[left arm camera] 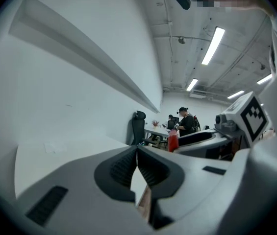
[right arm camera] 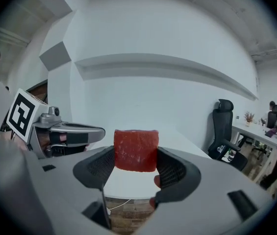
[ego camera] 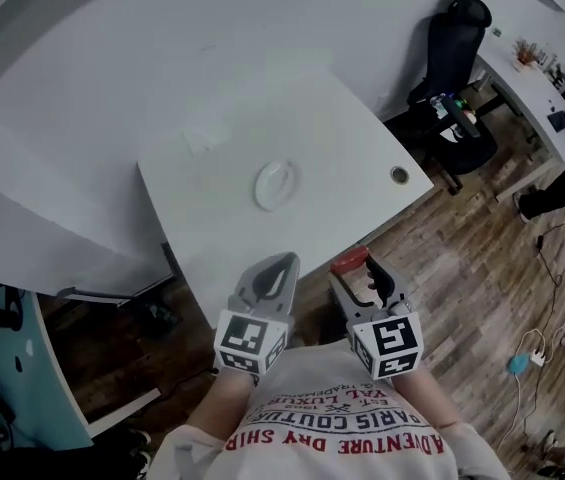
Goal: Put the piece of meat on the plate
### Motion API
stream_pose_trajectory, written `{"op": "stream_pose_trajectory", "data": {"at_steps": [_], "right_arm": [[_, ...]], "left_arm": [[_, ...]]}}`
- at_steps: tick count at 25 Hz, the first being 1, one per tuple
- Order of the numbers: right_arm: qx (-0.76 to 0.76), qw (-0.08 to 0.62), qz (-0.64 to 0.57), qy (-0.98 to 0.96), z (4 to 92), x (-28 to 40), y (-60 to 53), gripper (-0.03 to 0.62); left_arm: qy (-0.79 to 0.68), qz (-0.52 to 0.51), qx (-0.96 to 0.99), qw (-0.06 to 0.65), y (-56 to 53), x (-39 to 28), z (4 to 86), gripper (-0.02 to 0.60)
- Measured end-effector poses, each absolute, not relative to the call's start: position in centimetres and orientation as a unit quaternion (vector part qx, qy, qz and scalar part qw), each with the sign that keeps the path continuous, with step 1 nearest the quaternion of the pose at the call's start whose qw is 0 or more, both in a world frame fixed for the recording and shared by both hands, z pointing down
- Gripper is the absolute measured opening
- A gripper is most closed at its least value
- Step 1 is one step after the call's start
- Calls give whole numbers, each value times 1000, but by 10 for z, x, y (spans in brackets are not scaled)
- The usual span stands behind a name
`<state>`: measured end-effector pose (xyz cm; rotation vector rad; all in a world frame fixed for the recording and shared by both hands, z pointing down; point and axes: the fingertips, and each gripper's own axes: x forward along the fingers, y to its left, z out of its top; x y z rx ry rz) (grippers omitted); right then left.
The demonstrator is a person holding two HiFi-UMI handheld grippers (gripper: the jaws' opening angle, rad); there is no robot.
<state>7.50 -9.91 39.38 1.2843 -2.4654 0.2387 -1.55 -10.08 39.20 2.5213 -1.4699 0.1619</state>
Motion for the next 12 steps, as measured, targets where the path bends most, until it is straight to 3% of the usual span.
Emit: {"op": "stream_pose_trajectory", "data": {"at_steps": [12], "right_arm": [[330, 191, 72, -922, 403, 51, -246, 272]], "left_arm": [[-617, 57, 776, 121, -210, -45, 398, 8]]}}
